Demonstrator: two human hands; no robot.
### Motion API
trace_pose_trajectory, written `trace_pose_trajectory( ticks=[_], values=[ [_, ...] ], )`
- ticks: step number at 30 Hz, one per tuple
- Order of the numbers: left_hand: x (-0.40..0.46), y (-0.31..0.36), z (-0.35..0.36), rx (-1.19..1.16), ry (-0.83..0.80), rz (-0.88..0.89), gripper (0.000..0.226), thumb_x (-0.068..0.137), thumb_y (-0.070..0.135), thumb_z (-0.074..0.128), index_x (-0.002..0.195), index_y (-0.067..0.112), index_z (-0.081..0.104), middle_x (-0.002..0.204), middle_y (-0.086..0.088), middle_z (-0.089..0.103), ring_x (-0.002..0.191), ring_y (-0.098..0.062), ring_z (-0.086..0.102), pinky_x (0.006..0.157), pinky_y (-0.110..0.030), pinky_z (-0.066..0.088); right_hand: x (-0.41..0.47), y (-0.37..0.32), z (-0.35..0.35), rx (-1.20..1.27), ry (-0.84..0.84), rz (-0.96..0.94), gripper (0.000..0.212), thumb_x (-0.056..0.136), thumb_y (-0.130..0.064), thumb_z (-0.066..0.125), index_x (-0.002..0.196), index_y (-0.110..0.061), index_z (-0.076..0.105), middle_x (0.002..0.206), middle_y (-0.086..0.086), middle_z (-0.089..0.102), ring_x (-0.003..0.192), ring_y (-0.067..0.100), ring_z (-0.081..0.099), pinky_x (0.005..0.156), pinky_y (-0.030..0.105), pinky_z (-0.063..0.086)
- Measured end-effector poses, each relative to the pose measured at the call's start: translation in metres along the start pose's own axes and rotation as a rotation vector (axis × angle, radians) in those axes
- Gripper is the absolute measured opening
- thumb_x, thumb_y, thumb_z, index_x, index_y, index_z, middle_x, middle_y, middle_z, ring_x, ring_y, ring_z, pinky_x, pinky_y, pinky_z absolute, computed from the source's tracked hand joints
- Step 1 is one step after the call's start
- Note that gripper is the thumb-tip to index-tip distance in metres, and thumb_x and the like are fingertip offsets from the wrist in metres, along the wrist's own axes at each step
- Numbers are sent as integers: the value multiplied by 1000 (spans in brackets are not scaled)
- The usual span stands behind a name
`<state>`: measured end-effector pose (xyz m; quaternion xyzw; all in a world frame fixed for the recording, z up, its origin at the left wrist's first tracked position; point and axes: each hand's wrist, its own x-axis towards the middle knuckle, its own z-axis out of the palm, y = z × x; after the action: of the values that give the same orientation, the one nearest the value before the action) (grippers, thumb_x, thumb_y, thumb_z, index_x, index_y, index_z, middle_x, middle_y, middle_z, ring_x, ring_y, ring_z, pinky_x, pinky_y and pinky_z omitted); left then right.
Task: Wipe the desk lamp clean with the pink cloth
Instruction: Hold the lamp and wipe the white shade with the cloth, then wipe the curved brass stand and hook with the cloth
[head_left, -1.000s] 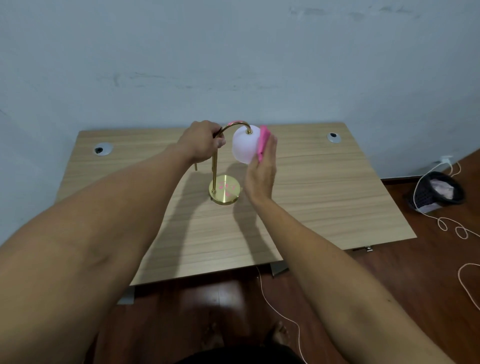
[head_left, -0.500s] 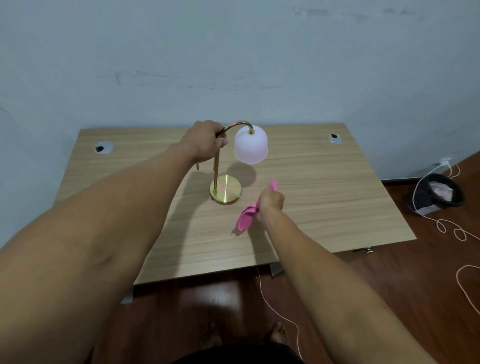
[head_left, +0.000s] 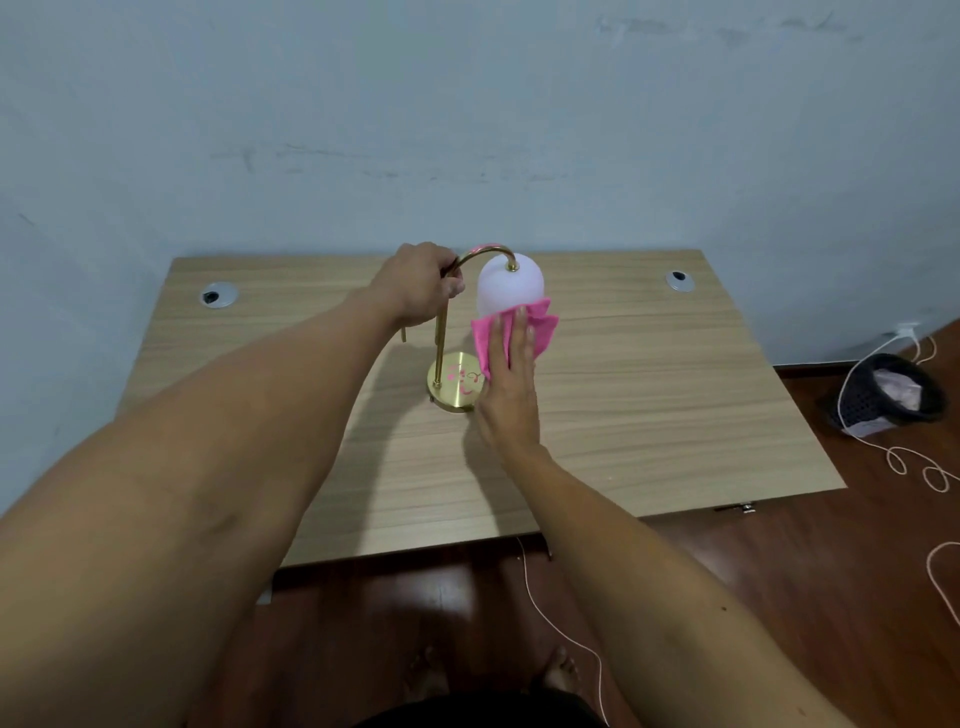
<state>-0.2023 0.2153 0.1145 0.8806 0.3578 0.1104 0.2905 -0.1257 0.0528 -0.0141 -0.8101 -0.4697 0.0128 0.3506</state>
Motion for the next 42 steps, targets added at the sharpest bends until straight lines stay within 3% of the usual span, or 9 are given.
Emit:
trace_pose_trajectory(
  ticks=[2,4,7,11,15,24,30,37,42],
  values=[
    [0,0,-1,-4,-7,-14,13,91,22,63,94,11,70,95,-11,73,96,-31,65,88,-41,53,-9,15,-1,15,-112,119,73,98,1,49,162,-20,21,172,8,6,149,25,30,93,29,46],
    [0,-1,-1,-9,-10,-26,13,91,23,63,94,13,70,95,-10,73,96,-31,65,88,-42,53,-6,27,-5,195,-137,486,47,103,-12,49,148,-23,44,158,8,43,108,23,62,72,25,57],
    [1,0,-4,-9,-30,-37,13,90,26,66,92,15,71,93,-9,73,93,-30,67,88,-43,54,20,40,-25,436,-48,986,40,106,-34,45,119,-1,64,118,22,68,88,34,67,68,26,57],
    [2,-6,-13,-71,-67,-92,28,79,36,80,101,19,75,105,-4,76,105,-24,68,95,-40,53,69,30,-66,639,108,913,23,104,-35,44,109,-21,61,106,9,60,78,22,59,73,31,51],
    [-9,-25,-14,-99,5,-197,92,60,43,92,137,12,53,135,-5,59,124,-23,56,103,-35,45,114,-3,-104,681,181,676,41,100,-32,43,133,-20,65,88,-1,68,42,6,61,37,16,45],
    [-35,-61,11,-368,34,-300,18,79,12,82,89,0,76,78,-14,71,76,-19,63,74,-31,50,127,-84,-75,635,-30,291,43,102,-32,38,140,-33,59,140,-15,63,129,6,57,111,31,43],
    [-35,-64,16,-396,56,-304,15,85,13,76,91,-1,76,71,-11,66,56,-10,54,52,-15,42,96,-73,-44,-101,-81,-234,35,102,-31,47,132,-24,65,153,0,50,150,31,26,122,50,20],
    [-34,-66,17,-366,50,-286,14,84,17,77,88,4,77,72,-9,69,68,-17,59,64,-24,44,98,-73,-50,183,-15,-4,36,106,-20,45,139,-11,56,157,12,41,150,33,27,124,49,20],
    [-35,-65,17,-359,44,-288,15,85,16,76,90,2,77,75,-11,69,70,-18,59,69,-25,44,78,-61,-45,-98,-72,-393,47,101,-15,50,146,-5,50,163,13,35,155,42,11,128,49,10]
  ],
)
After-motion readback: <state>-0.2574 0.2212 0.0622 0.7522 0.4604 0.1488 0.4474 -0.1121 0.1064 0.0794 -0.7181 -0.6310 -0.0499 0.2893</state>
